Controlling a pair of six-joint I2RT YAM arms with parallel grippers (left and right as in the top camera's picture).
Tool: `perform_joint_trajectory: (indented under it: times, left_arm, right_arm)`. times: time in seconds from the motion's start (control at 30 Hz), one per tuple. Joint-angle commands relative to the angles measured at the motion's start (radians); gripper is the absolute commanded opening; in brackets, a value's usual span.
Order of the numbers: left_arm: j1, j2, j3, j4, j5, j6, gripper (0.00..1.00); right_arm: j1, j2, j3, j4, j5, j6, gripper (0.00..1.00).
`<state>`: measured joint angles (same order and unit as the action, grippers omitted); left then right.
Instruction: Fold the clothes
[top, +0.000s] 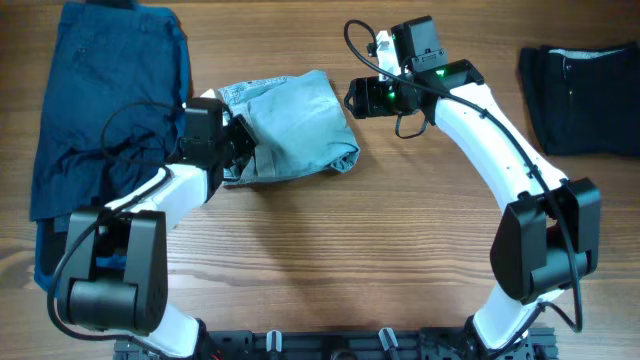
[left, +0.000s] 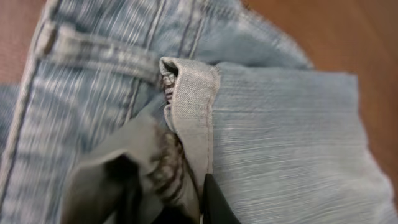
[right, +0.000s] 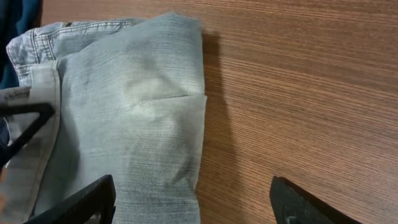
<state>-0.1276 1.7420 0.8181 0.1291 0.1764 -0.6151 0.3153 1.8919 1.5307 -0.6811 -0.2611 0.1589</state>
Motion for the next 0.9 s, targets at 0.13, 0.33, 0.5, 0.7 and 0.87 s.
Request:
perform_joint_trajectory:
  times: [0.13,0.33,0.5,0.7,0.87]
  left_arm:
    - [-0.004,0.006,0.178,-0.048,-0.010,0.040,0.04]
    - [-0.006,0.007,0.252,-0.098,-0.095,0.097,0.04]
    - [-0.005,0.009,0.252,-0.169,-0.148,0.115,0.04]
    - [-0.005,0.009,0.252,-0.262,-0.247,0.114,0.04]
    - [-0.005,0.008,0.252,-0.278,-0.277,0.114,1.00]
  right_arm:
    - [0.004,-0.029,0.023,-0.002,-0.008,-0.002,0.80]
    - [0.004,-0.029,0.023,-0.001,-0.008,-0.002,0.80]
    - [0.004,-0.029,0.023,0.004,-0.008,-0.002,0.81]
    - [0.004,-0.029,0.021,0.006,-0.008,-0.002,0.81]
    - [0.004,-0.029,0.021,0.006,-0.008,-0.002,0.81]
